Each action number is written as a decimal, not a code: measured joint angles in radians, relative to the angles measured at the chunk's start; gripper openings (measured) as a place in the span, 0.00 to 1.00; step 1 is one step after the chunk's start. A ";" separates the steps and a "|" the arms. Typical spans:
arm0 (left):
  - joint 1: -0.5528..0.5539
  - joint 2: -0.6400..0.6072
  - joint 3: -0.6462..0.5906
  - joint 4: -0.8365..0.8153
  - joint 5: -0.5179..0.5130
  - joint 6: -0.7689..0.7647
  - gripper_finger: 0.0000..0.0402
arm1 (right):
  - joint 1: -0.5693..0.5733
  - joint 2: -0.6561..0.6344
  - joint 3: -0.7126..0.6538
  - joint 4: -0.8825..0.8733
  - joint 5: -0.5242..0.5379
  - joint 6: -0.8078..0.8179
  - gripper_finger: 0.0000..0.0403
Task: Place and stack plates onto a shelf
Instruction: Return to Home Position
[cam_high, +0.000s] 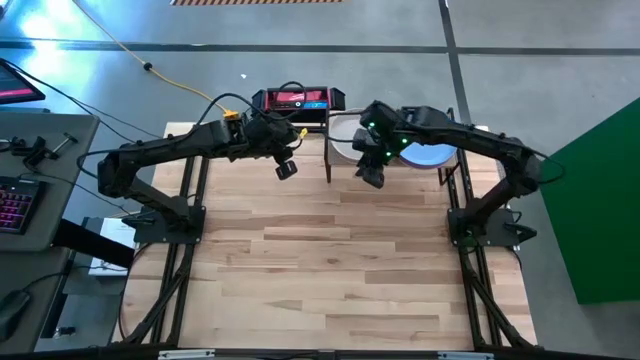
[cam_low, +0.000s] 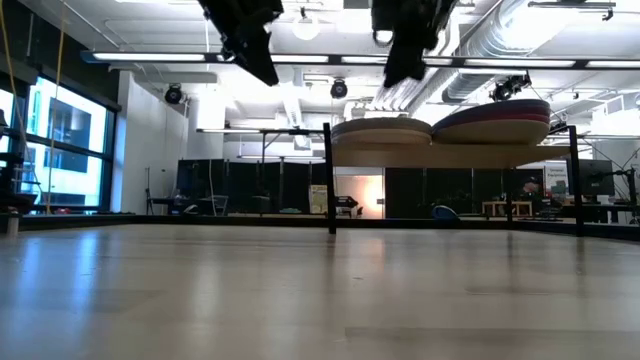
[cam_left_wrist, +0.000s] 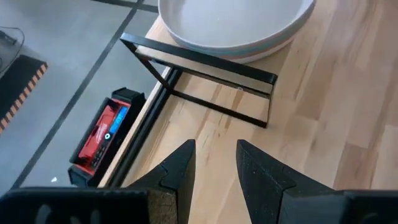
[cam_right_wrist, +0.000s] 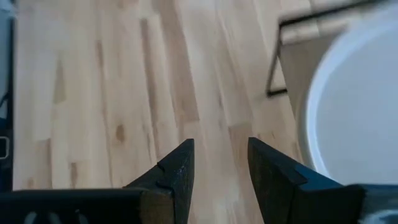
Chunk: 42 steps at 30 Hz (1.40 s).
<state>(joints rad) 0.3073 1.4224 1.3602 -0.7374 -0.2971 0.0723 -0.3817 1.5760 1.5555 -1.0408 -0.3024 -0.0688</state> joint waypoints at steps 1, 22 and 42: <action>0.000 -0.008 0.000 0.000 0.010 -0.004 0.26 | 0.003 -0.019 0.000 0.008 -0.004 -0.015 0.32; -0.059 -0.670 -0.533 0.425 0.136 -0.129 0.26 | -0.085 -0.533 -0.468 0.403 -0.170 -0.028 0.32; -0.121 -0.886 -1.153 1.016 0.138 -0.201 0.26 | -0.083 -0.829 -1.215 1.164 -0.256 0.213 0.32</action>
<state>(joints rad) 0.1867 0.5362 0.2072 0.2784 -0.1589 -0.1284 -0.4645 0.7471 0.3408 0.1236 -0.5589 0.1441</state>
